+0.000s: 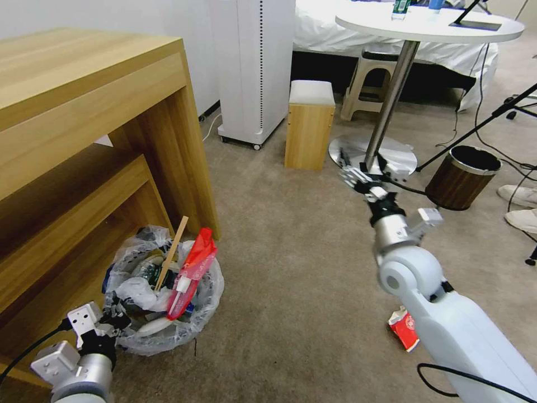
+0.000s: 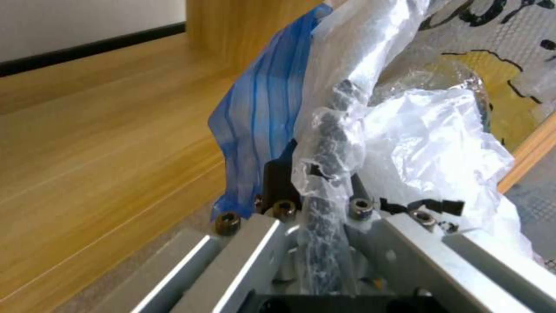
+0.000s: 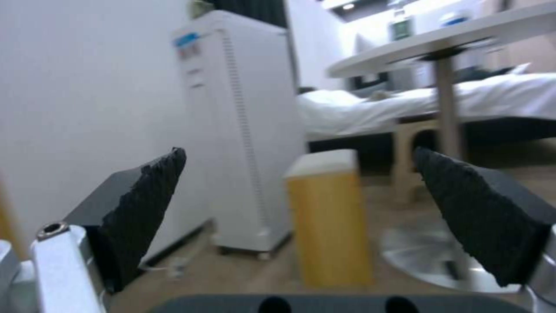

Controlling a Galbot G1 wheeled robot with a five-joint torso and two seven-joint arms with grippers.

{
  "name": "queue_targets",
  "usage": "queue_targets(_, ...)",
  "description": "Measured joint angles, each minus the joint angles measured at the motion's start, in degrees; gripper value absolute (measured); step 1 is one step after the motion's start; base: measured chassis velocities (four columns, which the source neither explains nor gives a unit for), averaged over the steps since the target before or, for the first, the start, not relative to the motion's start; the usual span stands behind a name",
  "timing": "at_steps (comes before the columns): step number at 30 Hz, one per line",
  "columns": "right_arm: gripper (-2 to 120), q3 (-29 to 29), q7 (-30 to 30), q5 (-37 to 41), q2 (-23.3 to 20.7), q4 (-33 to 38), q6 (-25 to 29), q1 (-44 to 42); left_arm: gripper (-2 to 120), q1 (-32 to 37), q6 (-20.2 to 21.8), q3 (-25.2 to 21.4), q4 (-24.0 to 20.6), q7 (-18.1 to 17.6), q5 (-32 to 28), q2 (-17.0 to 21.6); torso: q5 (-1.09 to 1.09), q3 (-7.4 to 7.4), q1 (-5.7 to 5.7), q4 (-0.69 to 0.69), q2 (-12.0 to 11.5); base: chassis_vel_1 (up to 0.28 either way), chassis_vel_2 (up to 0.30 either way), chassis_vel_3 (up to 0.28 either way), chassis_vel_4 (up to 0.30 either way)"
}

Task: Pick up the trash bin and place the garbage on the floor into it.

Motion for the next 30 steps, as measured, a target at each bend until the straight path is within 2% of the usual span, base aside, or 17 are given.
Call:
queue_targets(11,100,5.7,3.1,-4.0,1.0,-0.7,0.3,-7.2,0,1.8,-1.5,0.2,-1.3,1.4,2.6,-0.4,-0.01,0.0,0.0,0.0,0.0,-0.072,-0.07,-0.073,-0.073)
queue_targets(18,100,8.3,1.9,-6.7,2.1,-1.9,4.1,-10.9,0,1.8,-1.6,0.2,-1.3,1.6,2.7,0.4,-0.01,0.0,0.0,0.0,0.0,-0.107,-0.114,-0.118,-0.102)
queue_targets(30,100,9.0,1.0,-8.6,3.9,-1.9,6.1,-13.1,0,1.7,-2.0,-0.1,-0.6,1.6,2.3,1.3,-0.02,0.0,0.0,0.0,0.0,-0.125,-0.131,-0.121,-0.123)
